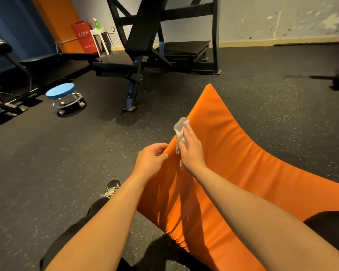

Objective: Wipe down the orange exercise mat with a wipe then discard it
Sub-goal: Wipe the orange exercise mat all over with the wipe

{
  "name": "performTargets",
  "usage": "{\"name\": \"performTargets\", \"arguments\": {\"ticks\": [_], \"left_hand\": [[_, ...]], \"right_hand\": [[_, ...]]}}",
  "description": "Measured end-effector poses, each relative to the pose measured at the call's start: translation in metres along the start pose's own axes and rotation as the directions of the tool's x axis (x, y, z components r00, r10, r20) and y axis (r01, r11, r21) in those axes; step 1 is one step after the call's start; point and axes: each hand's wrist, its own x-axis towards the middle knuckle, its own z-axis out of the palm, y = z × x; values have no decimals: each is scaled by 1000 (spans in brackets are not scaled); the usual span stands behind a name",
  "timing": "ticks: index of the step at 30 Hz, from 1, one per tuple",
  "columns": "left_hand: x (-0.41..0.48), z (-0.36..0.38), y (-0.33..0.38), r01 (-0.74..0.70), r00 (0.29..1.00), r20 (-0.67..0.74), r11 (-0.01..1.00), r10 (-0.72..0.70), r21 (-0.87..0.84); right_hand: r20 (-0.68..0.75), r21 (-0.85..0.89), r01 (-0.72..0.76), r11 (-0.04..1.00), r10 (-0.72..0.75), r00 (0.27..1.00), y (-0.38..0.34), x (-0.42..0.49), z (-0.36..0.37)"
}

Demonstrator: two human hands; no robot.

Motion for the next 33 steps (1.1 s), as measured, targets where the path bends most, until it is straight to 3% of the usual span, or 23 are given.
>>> {"name": "performTargets", "arguments": {"ticks": [5, 10, 13, 16, 24, 29, 33], "left_hand": [[-3, -2, -2, -41, 999, 23, 999, 41, 0], [-7, -4, -4, 3, 998, -55, 1000, -3, -4], [-9, -1, -4, 49, 999, -13, 998, -49, 47], [-7, 5, -3, 9, 1000, 7, 994, -10, 113], [-6, -3, -17, 108, 994, -17, 983, -107, 148], [-11, -1, -9, 115, 993, 22, 985, -119, 129], [-15, 4, -4, 112, 993, -40, 989, -109, 94]], "right_hand": [[82, -49, 49, 998, -45, 996, -1, -37, 12], [164, -73, 230, 970, -216, 962, -1, -32, 9], [109, -67, 114, 991, -106, 988, -8, -11, 7], [69, -71, -5, 997, 10, 998, -10, -12, 16], [227, -23, 175, 984, -165, 960, 1, -39, 33], [124, -57, -56, 997, 63, 990, -1, -12, 32], [100, -5, -17, 1000, 17, 995, -6, -49, 42]]}}
